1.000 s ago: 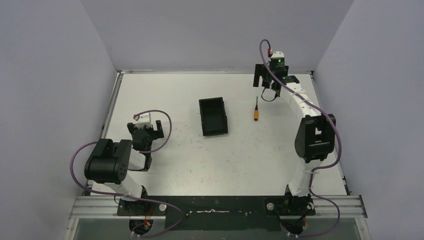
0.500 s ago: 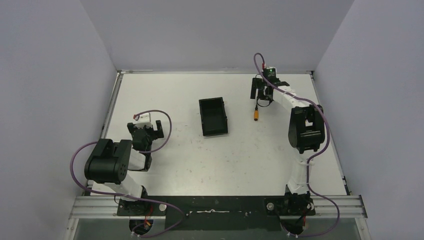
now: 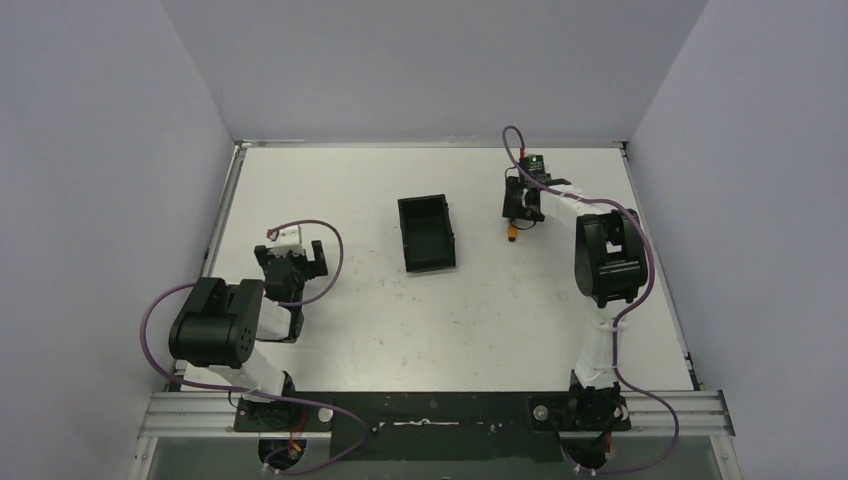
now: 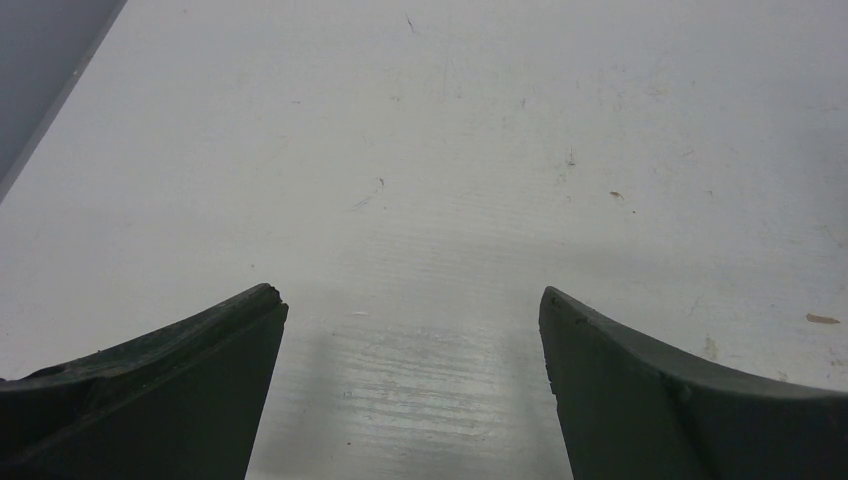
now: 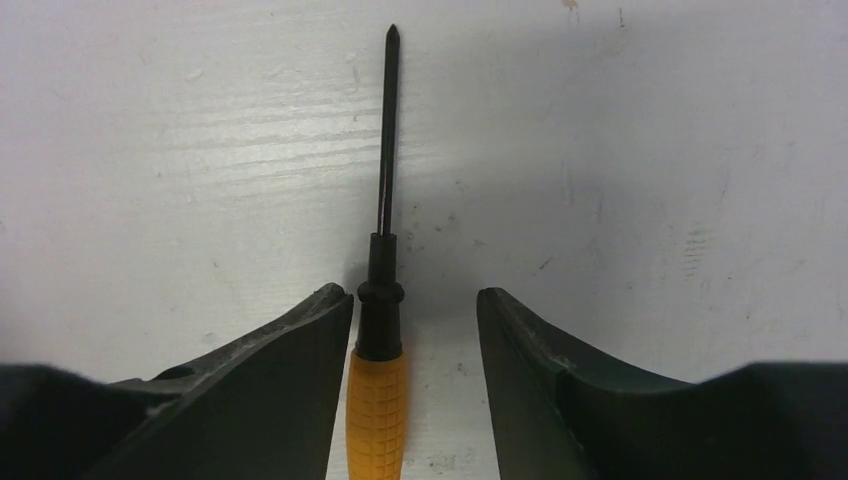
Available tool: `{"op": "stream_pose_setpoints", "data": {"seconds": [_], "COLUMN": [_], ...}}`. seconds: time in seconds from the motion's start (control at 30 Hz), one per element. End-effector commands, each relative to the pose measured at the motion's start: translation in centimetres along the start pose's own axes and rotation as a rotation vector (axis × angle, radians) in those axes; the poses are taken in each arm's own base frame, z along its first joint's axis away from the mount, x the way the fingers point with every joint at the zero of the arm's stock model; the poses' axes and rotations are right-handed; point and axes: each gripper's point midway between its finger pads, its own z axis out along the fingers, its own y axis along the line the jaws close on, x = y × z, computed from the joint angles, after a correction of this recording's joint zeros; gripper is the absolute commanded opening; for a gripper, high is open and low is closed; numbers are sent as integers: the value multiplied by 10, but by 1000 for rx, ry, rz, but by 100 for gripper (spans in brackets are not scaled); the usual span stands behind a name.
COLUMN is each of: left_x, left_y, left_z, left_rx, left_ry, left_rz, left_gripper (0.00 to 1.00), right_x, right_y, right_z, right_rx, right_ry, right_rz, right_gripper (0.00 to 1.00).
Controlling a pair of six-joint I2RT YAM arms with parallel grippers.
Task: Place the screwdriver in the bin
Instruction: Pick up the screwdriver from the center of the board.
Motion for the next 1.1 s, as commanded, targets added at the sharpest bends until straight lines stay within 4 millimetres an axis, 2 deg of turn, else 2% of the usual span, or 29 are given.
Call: {"op": "stream_pose_setpoints", "data": {"seconds": [0.0, 0.07, 0.13, 0.6, 0.63, 0.77, 0.83, 1.07], "left_x": [-23, -23, -23, -23, -23, -23, -23, -23], "left_y": [-5, -5, -5, -5, -5, -5, -5, -5], "left_z": [7, 7, 7, 7, 7, 7, 7, 7], "left_rx": [16, 16, 16, 16, 16, 16, 17, 16], "left_ry": [-76, -76, -76, -76, -75, -75, -76, -76], "left_rz": [-7, -8, -8, -7, -7, -8, -7, -8], "left_gripper": [97, 97, 97, 97, 97, 97, 97, 97], "right_x": [-10, -8, -6, 7, 8, 4, -4, -47], "right_y": [10, 11, 11, 11, 12, 12, 14, 15], "right_z": [-4, -4, -4, -2, -3, -6, -15, -65], "right_rx": [-27, -28, -26, -30, -31, -32, -39, -44], "right_ry": [-44, -38, -29, 13, 14, 9, -10, -129], "right_rz": [17, 16, 15, 24, 22, 22, 17, -2], "right_gripper": [45, 37, 34, 32, 30, 11, 2, 0]}}
